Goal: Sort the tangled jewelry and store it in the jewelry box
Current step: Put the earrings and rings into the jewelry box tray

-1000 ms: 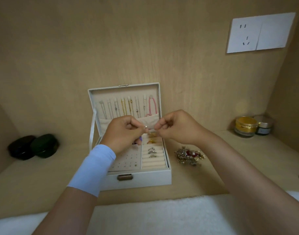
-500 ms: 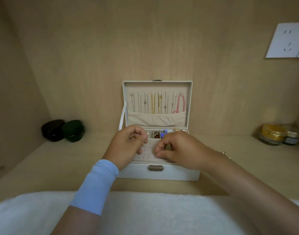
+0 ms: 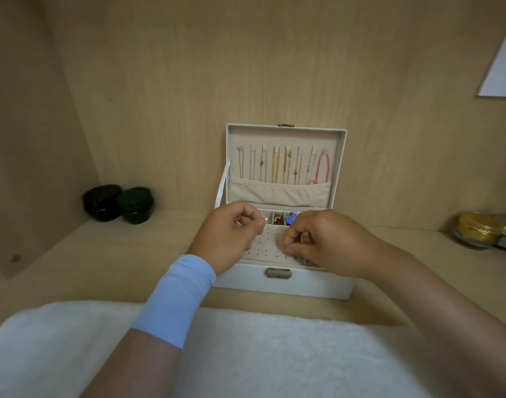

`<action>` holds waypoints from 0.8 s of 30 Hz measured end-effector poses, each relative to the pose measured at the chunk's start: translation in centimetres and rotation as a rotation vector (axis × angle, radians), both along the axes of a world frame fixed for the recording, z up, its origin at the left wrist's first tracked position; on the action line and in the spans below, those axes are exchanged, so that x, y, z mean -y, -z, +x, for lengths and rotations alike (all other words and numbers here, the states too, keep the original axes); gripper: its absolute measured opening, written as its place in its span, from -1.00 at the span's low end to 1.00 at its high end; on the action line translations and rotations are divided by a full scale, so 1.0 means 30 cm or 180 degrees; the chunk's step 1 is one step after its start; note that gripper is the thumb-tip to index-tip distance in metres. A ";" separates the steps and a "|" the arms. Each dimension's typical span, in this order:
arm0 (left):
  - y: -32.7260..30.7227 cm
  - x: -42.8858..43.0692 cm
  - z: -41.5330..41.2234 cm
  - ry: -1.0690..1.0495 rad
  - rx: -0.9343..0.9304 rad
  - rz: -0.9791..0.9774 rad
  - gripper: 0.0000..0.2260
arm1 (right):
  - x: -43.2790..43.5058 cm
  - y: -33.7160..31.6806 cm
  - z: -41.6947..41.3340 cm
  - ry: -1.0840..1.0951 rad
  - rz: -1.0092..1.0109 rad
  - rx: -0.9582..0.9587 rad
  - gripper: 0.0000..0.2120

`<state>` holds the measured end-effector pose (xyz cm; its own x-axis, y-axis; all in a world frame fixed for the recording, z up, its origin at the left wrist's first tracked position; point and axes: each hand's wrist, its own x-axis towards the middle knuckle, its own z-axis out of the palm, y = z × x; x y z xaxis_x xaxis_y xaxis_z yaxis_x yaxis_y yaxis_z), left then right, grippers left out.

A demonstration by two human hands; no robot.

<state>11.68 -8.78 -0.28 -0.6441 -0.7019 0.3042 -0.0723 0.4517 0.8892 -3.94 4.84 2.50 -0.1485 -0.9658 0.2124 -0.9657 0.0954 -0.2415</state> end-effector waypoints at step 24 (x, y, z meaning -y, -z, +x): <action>-0.010 -0.040 -0.008 0.0344 -0.0088 0.0168 -0.92 | 0.036 -0.006 -0.003 -0.0120 -0.1013 0.1974 -0.84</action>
